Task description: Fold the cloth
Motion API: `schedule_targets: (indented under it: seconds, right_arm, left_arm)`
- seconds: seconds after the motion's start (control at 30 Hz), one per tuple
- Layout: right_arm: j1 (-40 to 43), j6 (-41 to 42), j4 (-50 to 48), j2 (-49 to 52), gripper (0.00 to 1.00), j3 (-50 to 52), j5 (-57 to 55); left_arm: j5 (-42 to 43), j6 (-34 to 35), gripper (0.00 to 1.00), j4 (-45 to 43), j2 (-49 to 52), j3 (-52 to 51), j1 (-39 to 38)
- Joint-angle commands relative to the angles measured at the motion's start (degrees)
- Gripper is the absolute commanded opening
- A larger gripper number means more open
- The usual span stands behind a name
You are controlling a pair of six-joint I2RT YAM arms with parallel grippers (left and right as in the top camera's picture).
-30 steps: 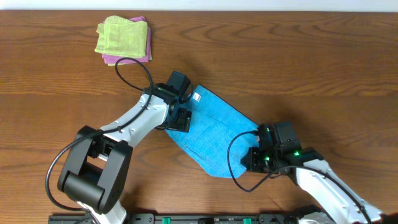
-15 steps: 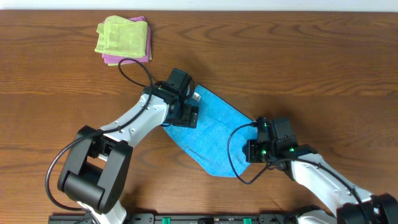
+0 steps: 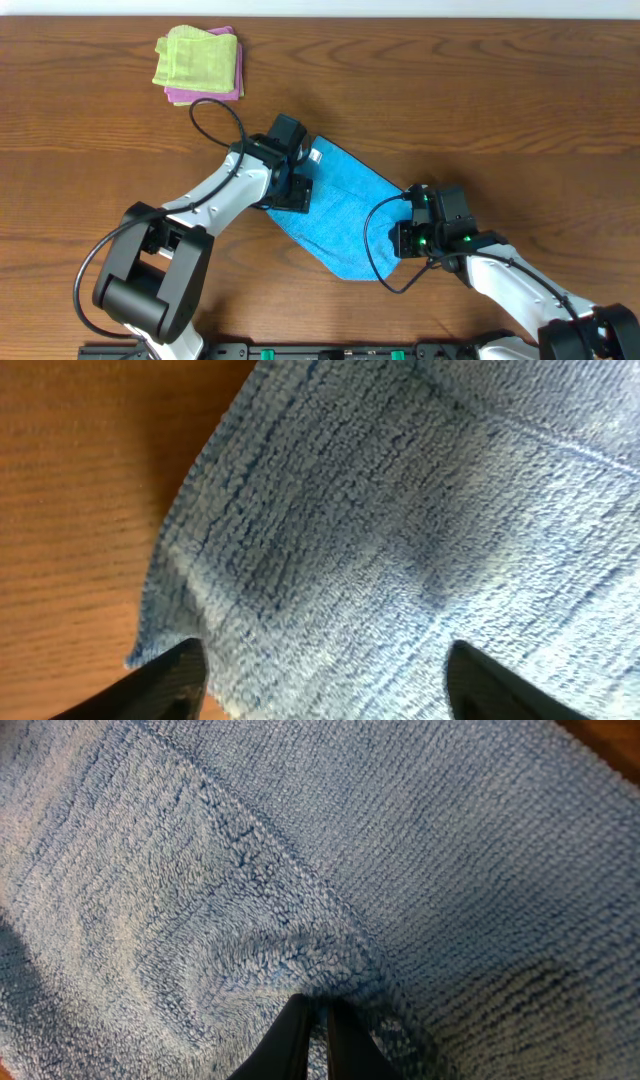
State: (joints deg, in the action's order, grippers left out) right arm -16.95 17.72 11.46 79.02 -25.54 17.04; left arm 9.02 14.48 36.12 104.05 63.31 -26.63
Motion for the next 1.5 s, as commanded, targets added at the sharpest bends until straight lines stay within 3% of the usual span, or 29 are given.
schedule_targets:
  seconds: [0.0,0.1,0.23,0.3,0.57,0.73,0.9,1.13,1.33,1.47]
  right_arm:
    - [0.55,-1.03,0.52,1.51,0.09,0.42,-5.27]
    - [0.55,-0.76,0.55,1.51,0.09,0.42,-5.75]
    - [0.66,0.68,0.50,1.51,0.09,0.39,-7.63]
    - [0.92,0.68,0.52,1.51,0.09,0.33,-7.65]
    - [2.62,0.61,0.96,1.51,0.09,-0.44,-7.85]
    - [7.30,-2.45,-1.16,1.51,0.11,-1.18,-9.11]
    - [8.68,-3.21,-7.21,1.53,0.13,-1.18,-7.37]
    - [4.61,0.04,-19.19,5.79,0.17,-1.18,0.66]
    - [3.26,0.85,-18.45,9.90,0.10,-1.31,0.46]
    - [3.78,0.15,-18.01,9.88,0.13,-1.57,-7.82]
  left_arm:
    - [-0.44,-0.31,0.70,-1.25,0.68,-0.94,0.31]
    - [-0.66,-0.33,0.78,-2.32,0.68,-1.55,0.31]
    - [-0.63,-0.31,0.72,-2.80,0.68,-3.32,0.31]
    - [-0.66,-0.31,0.77,-3.78,0.68,-4.31,0.31]
    - [0.39,2.32,0.79,-5.66,0.68,-5.86,0.28]
    - [8.26,4.52,0.76,-5.38,0.68,-5.88,-0.17]
    - [13.14,9.46,0.77,-7.69,0.68,-5.90,-3.61]
    - [14.84,17.75,0.80,-13.70,0.68,-5.90,-13.05]
    - [12.41,17.62,0.81,-12.28,0.68,-5.90,-17.38]
    - [12.37,14.93,0.81,-7.91,0.68,-5.90,-16.06]
